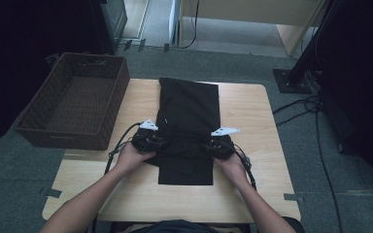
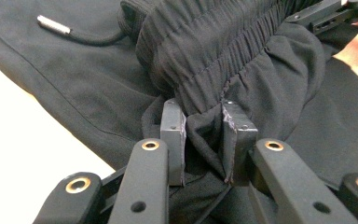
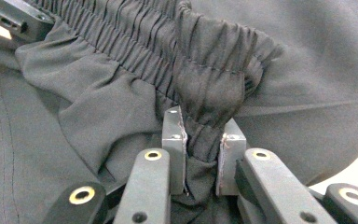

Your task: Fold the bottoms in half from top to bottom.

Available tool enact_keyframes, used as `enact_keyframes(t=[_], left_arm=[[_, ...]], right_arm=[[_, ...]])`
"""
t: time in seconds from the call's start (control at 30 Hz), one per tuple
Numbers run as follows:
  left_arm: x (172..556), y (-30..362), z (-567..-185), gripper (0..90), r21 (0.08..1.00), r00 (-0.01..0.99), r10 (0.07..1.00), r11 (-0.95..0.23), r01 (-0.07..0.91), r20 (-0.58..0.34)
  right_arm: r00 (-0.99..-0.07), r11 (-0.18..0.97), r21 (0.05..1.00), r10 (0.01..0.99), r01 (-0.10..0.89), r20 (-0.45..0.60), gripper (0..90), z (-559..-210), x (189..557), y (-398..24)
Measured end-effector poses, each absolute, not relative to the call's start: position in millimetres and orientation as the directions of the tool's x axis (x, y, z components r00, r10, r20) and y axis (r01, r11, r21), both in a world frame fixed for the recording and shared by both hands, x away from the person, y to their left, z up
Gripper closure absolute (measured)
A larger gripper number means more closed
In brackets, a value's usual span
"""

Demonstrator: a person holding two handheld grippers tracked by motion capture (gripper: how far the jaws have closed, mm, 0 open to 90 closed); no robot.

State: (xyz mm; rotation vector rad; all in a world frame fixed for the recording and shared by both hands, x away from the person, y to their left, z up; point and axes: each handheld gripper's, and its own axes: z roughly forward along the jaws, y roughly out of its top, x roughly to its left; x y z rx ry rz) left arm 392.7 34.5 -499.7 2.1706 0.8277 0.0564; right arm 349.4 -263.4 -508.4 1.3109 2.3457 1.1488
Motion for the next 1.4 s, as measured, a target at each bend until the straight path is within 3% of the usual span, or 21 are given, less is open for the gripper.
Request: enact_keyframes(t=[0.17,0.23,0.3,0.47,0.57,0.7,0.77,0.9,1.1,1.23,1.4], left_arm=[[414,32,-500,71.1,0.699,0.763,0.598,-0.436,0.567,-0.246],[416,33,-498,66.5,0.701,0.754,0.603,-0.418,0.578,-0.263],[413,34,-494,59.9,0.706,0.756,0.597,-0.413,0.576,-0.268],[399,34,-487,49.3,0.705,0.781,0.572,-0.445,0.552,-0.251],[396,37,-482,48.7,0.706,0.782,0.572,-0.446,0.549,-0.247],[398,47,-476,54.4,0.709,0.766,0.571,-0.406,0.577,-0.296],[401,51,-475,57.8,0.701,0.753,0.585,-0.399,0.591,-0.302],[407,58,-476,71.4,0.692,0.742,0.594,-0.394,0.605,-0.311],[421,63,-475,86.9,0.702,0.735,0.605,-0.378,0.603,-0.306],[434,63,-481,88.5,0.707,0.710,0.623,-0.336,0.622,-0.328],[447,51,-493,89.2,0.670,0.717,0.626,-0.392,0.630,-0.308]], right_arm=[[-0.557,0.279,0.720,0.811,0.636,0.178,72.0,-508,374,-267],[-0.553,0.274,0.715,0.812,0.644,0.187,69.2,-507,376,-268],[-0.548,0.242,0.715,0.804,0.655,0.230,60.1,-501,376,-273],[-0.577,0.243,0.733,0.780,0.635,0.241,55.8,-492,364,-276],[-0.591,0.269,0.742,0.780,0.614,0.206,52.4,-491,357,-280],[-0.567,0.217,0.743,0.784,0.633,0.254,51.3,-484,350,-293],[-0.562,0.204,0.750,0.786,0.629,0.258,53.2,-481,350,-298],[-0.533,0.177,0.744,0.801,0.645,0.272,70.6,-479,353,-309],[-0.496,0.176,0.724,0.830,0.667,0.256,86.7,-483,367,-313],[-0.478,0.172,0.702,0.837,0.691,0.266,88.5,-490,382,-312],[-0.496,0.179,0.680,0.813,0.711,0.305,88.4,-503,395,-303]])
